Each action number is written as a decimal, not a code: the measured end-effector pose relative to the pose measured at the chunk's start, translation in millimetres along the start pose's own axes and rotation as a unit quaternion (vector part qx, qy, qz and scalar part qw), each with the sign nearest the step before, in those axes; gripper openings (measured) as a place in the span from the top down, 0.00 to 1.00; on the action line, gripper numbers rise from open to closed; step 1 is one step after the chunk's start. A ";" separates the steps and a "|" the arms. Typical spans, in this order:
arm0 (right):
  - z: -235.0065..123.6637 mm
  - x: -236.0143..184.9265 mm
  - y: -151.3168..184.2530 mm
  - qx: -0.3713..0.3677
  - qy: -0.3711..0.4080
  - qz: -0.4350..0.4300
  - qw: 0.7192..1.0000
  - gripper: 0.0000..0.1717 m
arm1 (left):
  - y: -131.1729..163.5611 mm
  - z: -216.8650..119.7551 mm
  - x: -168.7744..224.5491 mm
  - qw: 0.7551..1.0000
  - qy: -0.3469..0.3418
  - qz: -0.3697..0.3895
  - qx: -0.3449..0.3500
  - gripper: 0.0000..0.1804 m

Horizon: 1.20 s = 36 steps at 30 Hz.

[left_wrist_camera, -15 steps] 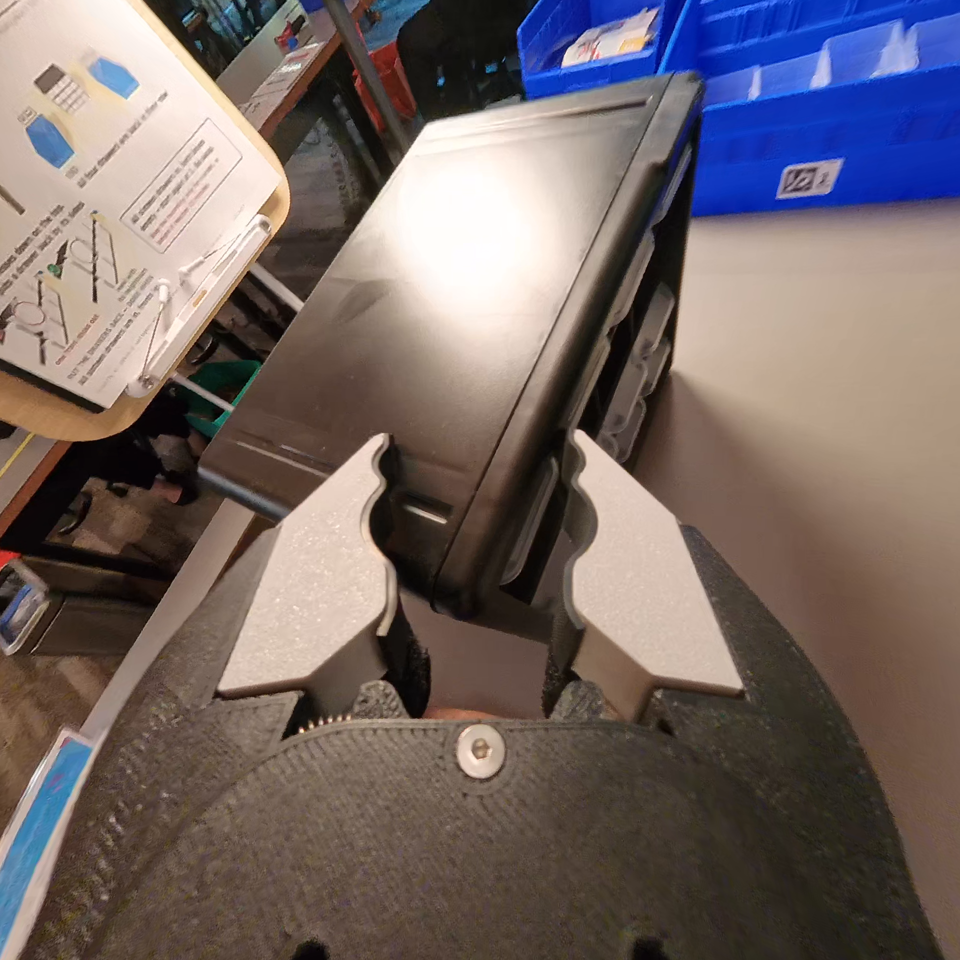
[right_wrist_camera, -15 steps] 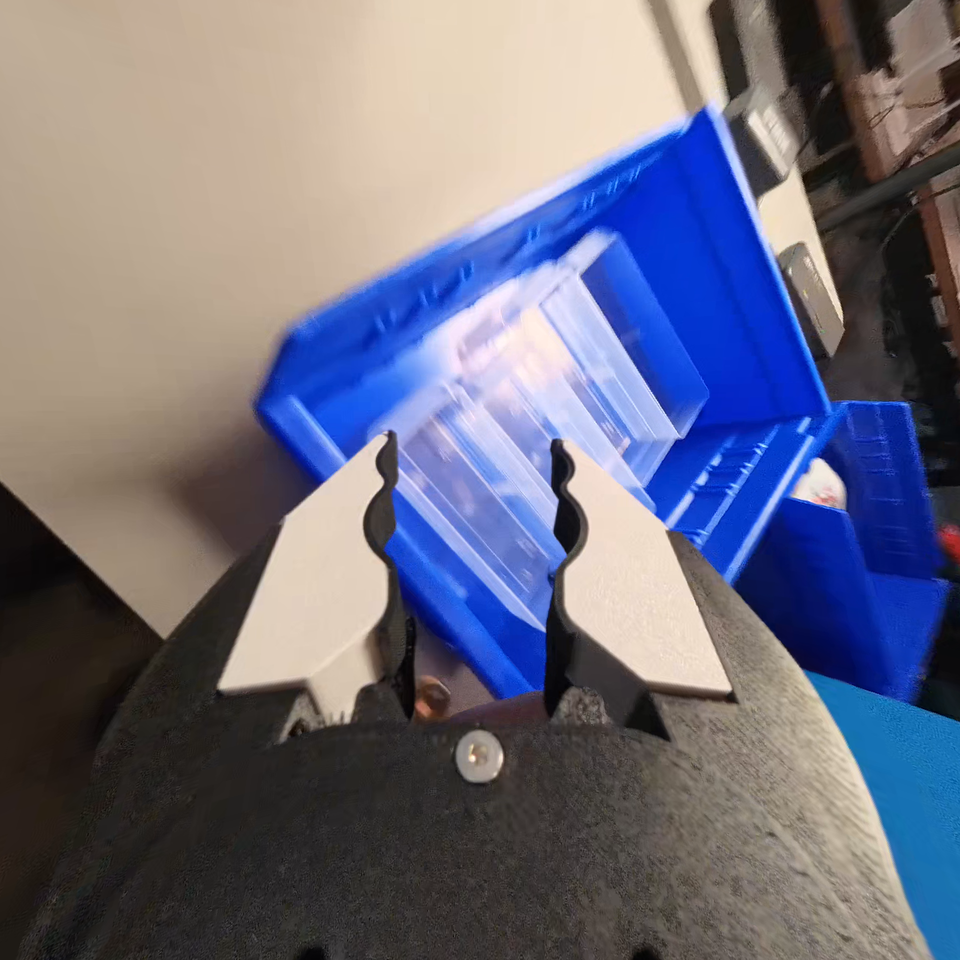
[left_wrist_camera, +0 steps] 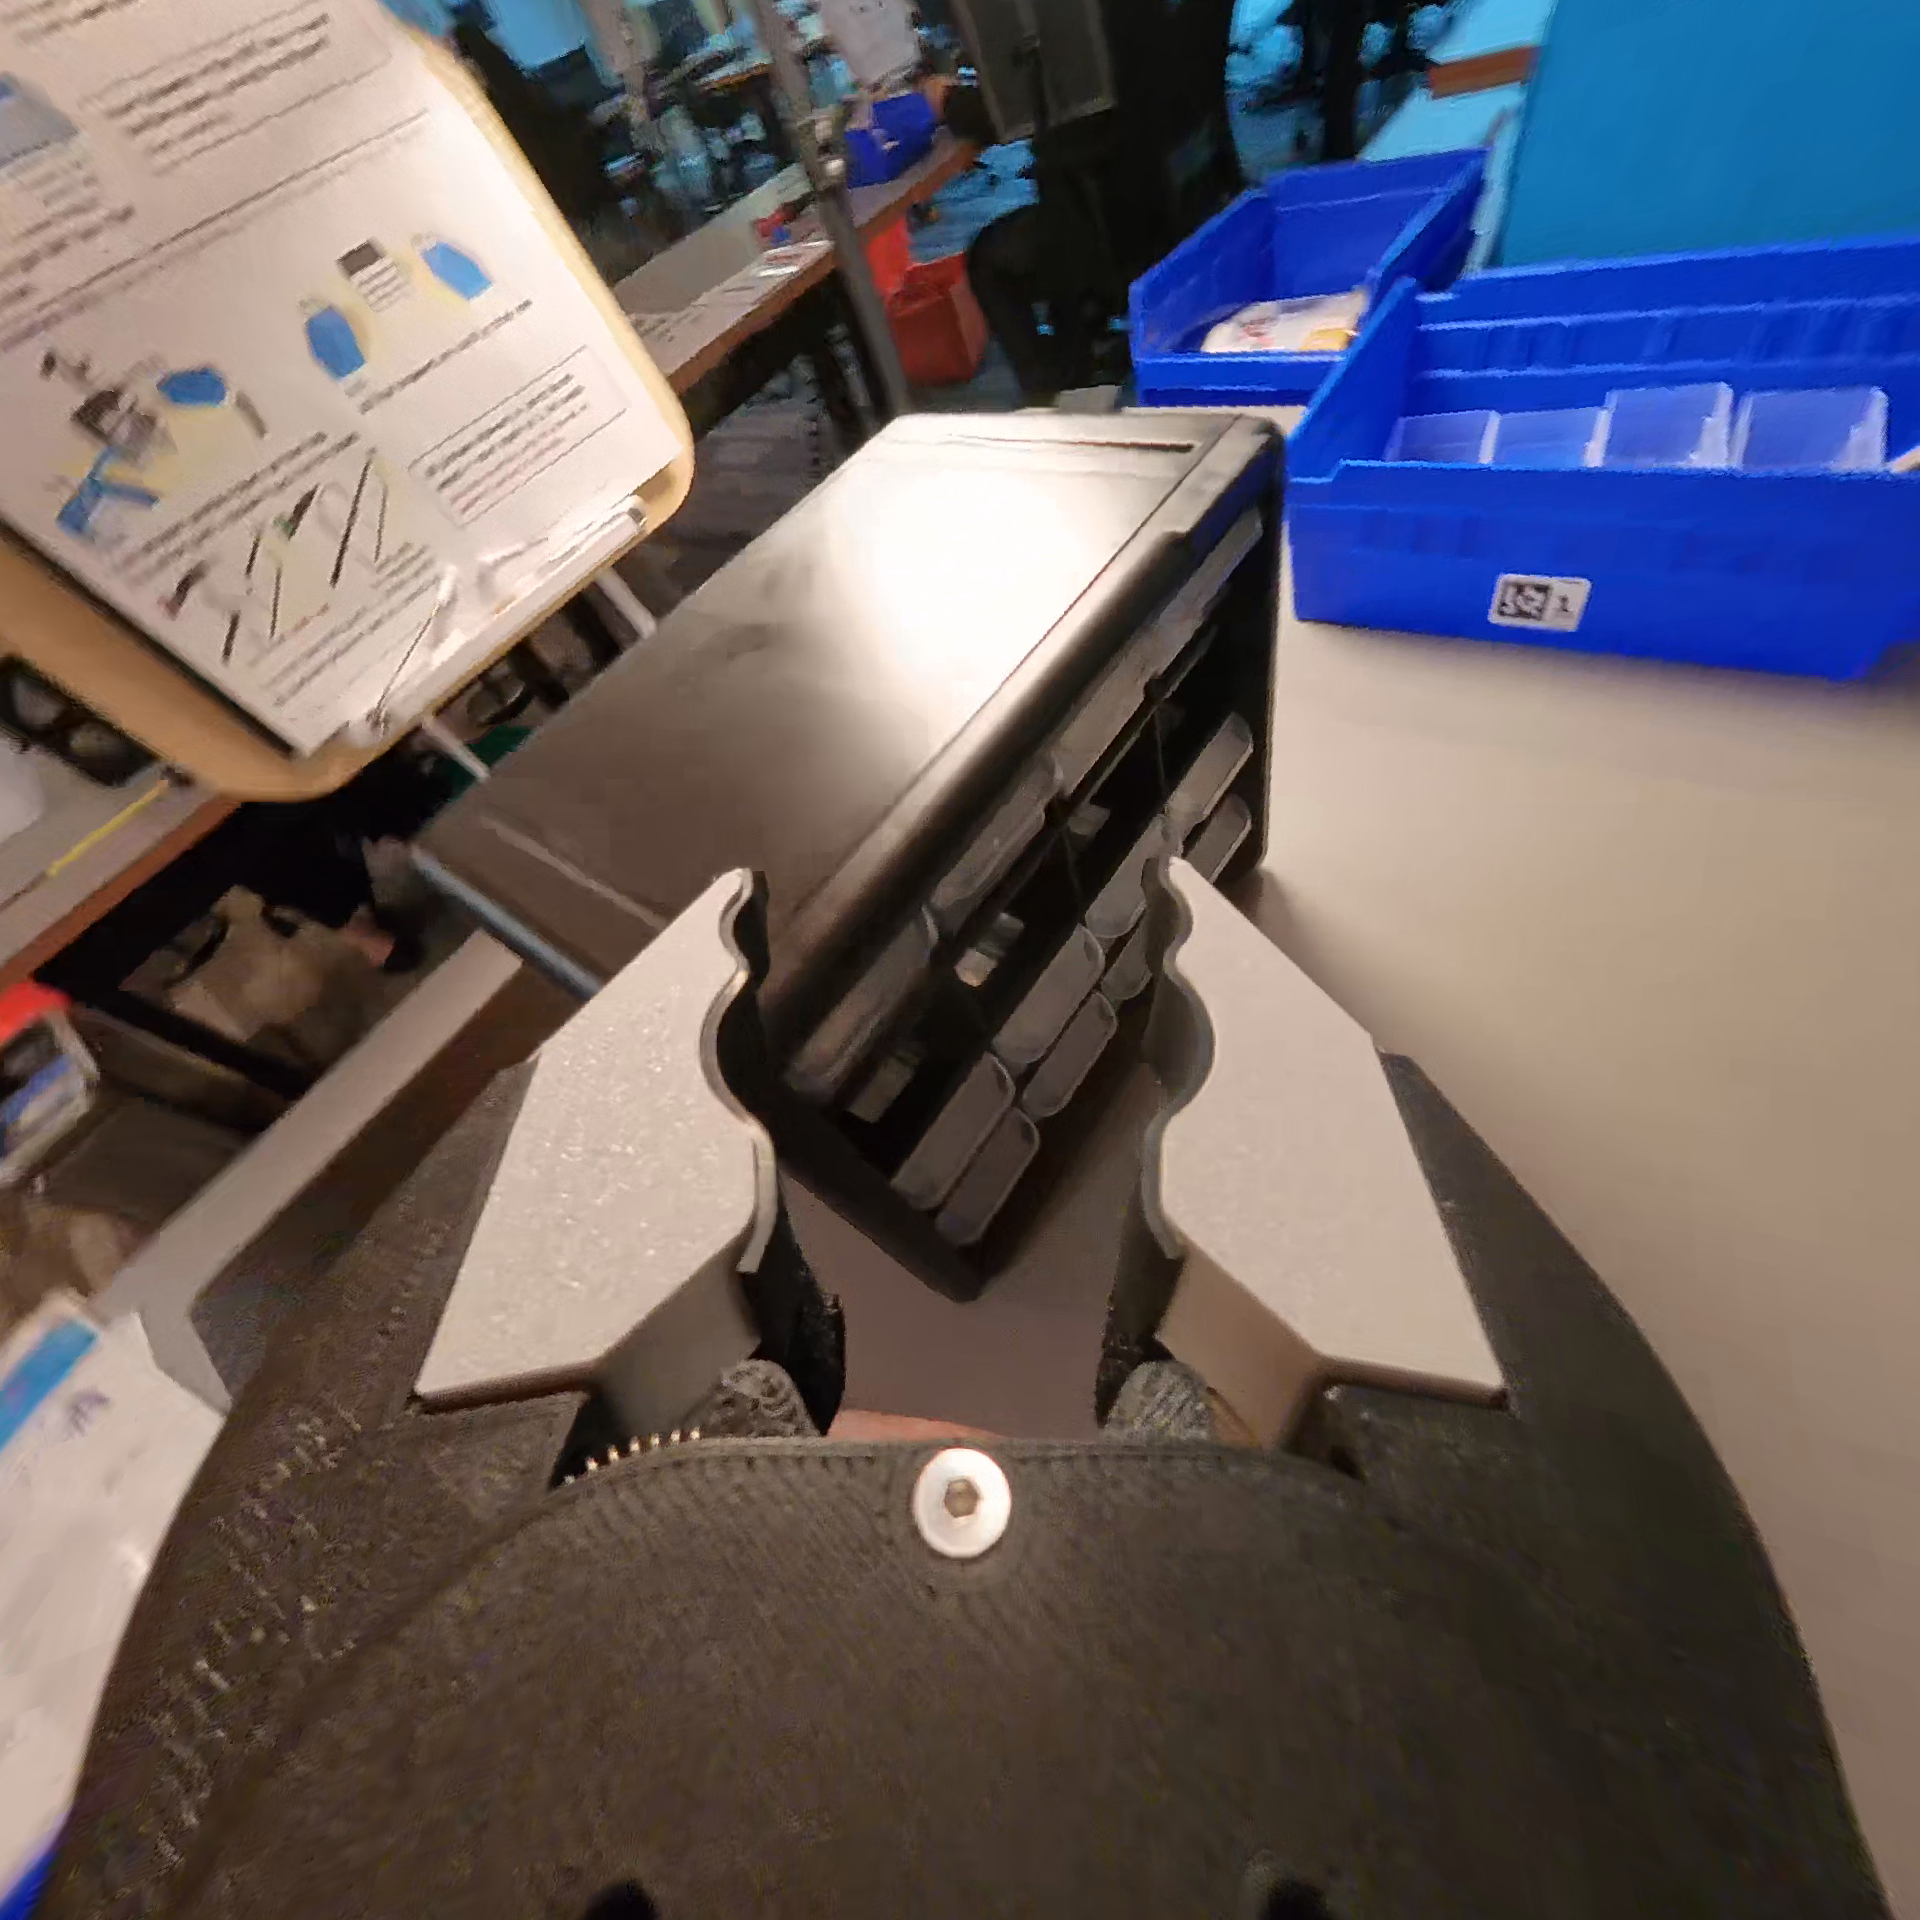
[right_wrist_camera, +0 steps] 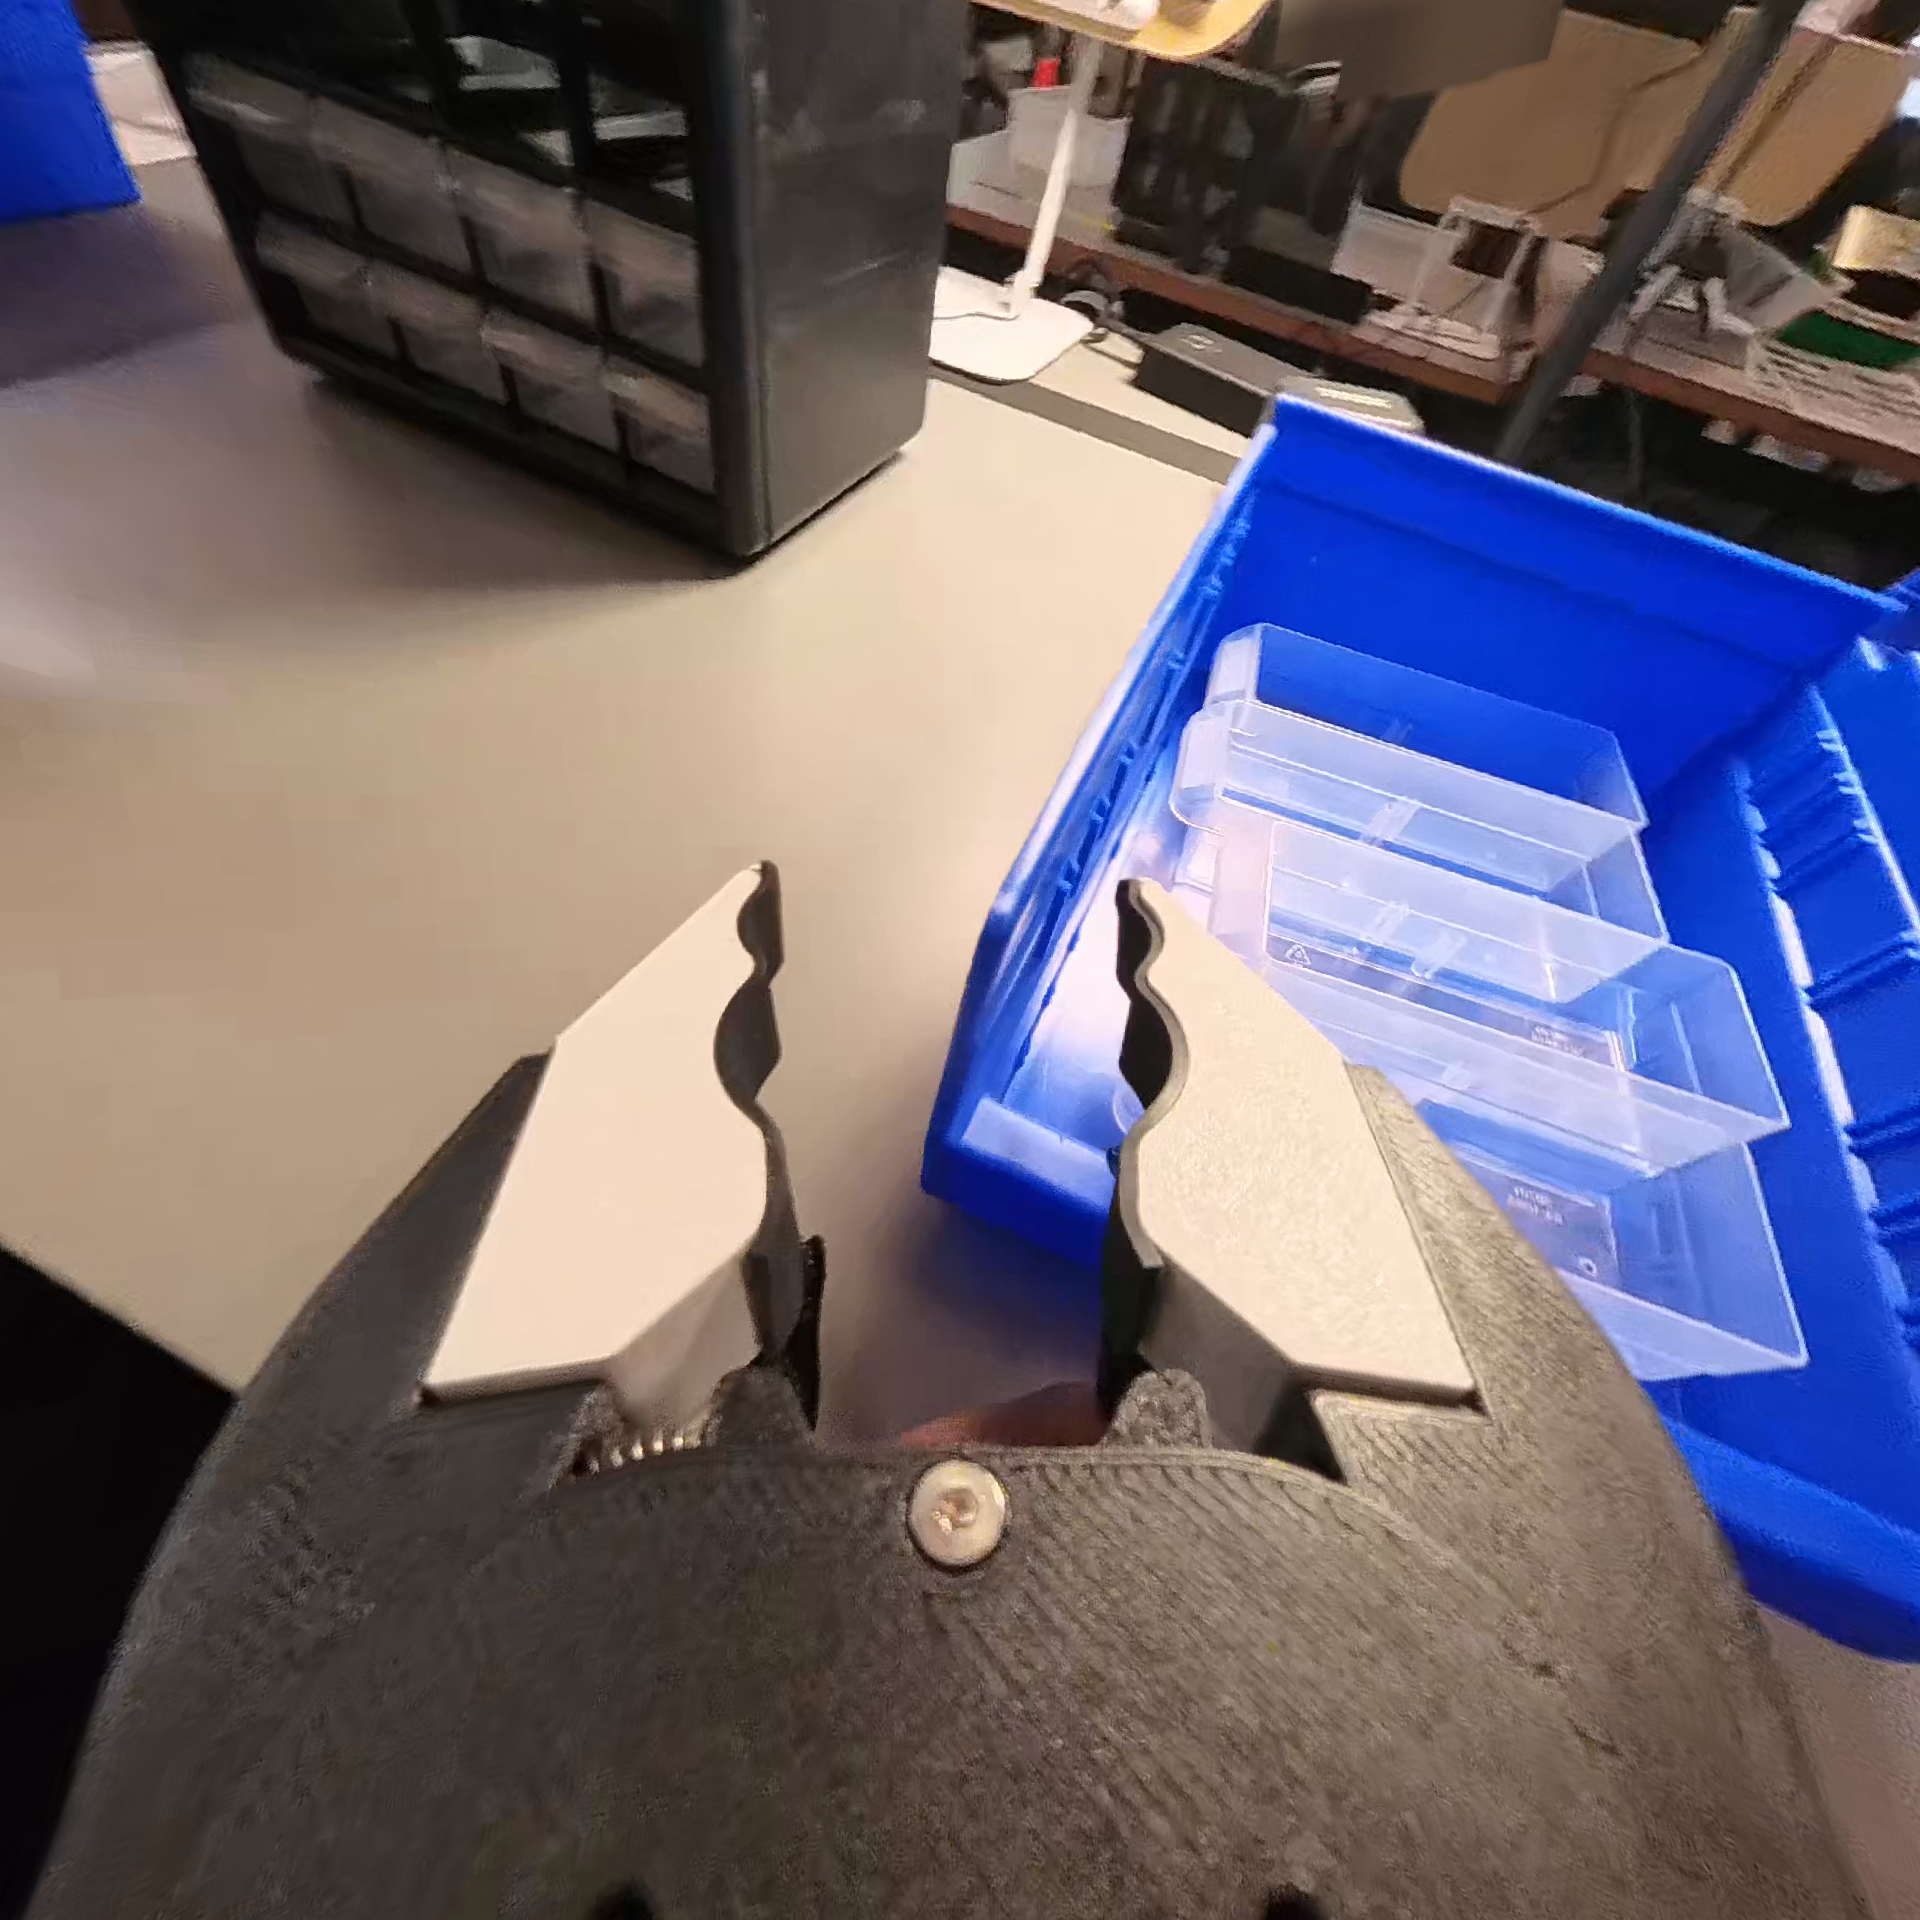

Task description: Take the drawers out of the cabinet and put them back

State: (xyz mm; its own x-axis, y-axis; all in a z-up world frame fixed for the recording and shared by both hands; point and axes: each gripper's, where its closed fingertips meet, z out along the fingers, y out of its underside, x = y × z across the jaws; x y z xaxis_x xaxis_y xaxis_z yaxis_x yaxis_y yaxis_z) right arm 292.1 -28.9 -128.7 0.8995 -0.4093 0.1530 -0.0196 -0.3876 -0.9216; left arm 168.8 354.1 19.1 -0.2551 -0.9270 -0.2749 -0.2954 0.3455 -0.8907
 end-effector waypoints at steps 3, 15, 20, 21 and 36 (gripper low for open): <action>7.3 13.5 3.2 0.007 0.053 0.015 0.998 0.67 | 35.5 -2.9 10.2 0.995 -0.051 -0.082 0.015 0.60; 20.7 27.8 2.2 0.033 0.127 0.031 0.991 0.86 | 189.3 -111.9 56.4 0.925 -0.314 -0.210 -0.029 0.57; 18.5 29.8 2.4 0.039 0.158 0.025 0.986 0.87 | 221.7 -204.6 9.5 0.856 -0.470 -0.191 -0.094 0.57; 18.8 30.9 2.5 0.037 0.163 0.026 0.986 0.87 | 233.2 -212.0 3.4 0.848 -0.479 -0.199 -0.107 0.57; -5.2 21.5 10.3 0.036 0.158 0.025 0.987 0.96 | 266.3 -183.3 -7.9 0.869 -0.444 -0.196 -0.097 0.98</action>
State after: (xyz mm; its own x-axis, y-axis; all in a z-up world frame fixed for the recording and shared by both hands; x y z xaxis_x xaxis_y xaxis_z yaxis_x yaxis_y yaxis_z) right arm 308.9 -46.0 -133.0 0.7175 -0.6674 0.1996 -0.0189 -0.3051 -0.9521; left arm -76.6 480.2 -149.6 0.6863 -0.6958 -0.2116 -0.3704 -0.0841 -0.9250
